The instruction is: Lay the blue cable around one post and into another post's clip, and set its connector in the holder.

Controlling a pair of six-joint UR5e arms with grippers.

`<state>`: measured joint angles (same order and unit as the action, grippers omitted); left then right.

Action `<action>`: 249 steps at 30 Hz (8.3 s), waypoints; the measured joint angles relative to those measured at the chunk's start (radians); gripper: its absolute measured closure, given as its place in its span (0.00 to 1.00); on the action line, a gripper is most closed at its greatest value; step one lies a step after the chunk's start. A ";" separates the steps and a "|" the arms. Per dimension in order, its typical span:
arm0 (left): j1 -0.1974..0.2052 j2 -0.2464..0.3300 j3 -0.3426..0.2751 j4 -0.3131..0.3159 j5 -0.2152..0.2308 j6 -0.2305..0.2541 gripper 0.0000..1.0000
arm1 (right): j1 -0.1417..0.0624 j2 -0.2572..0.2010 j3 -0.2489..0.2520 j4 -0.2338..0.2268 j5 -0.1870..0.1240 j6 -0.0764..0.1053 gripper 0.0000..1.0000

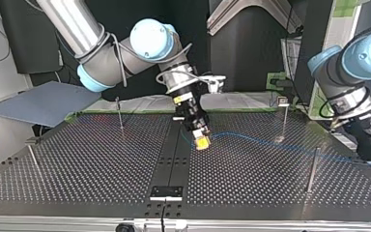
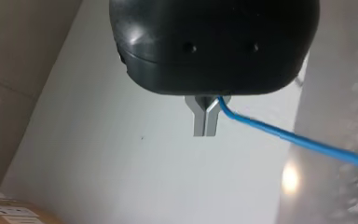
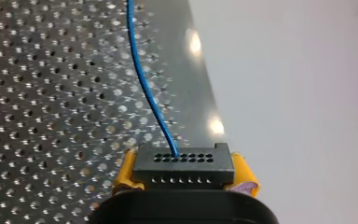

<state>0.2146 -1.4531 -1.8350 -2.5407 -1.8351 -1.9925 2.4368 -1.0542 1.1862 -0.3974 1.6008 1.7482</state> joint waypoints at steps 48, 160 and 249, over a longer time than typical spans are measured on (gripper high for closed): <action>0.049 -0.251 0.055 0.001 0.185 0.018 1.00 | -0.047 0.091 -0.129 0.076 0.037 -0.003 1.00; 0.015 -0.387 0.079 -0.076 0.319 -0.143 0.10 | -0.447 0.349 0.770 -0.625 0.562 0.068 1.00; -0.032 -0.387 0.079 -0.130 0.316 -0.143 0.10 | -0.837 0.466 0.688 -0.815 -0.337 -0.003 1.00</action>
<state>0.1823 -1.8397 -1.7560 -2.6703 -1.5187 -2.1352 1.6000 -0.5885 1.8739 -1.2129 1.2642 1.7449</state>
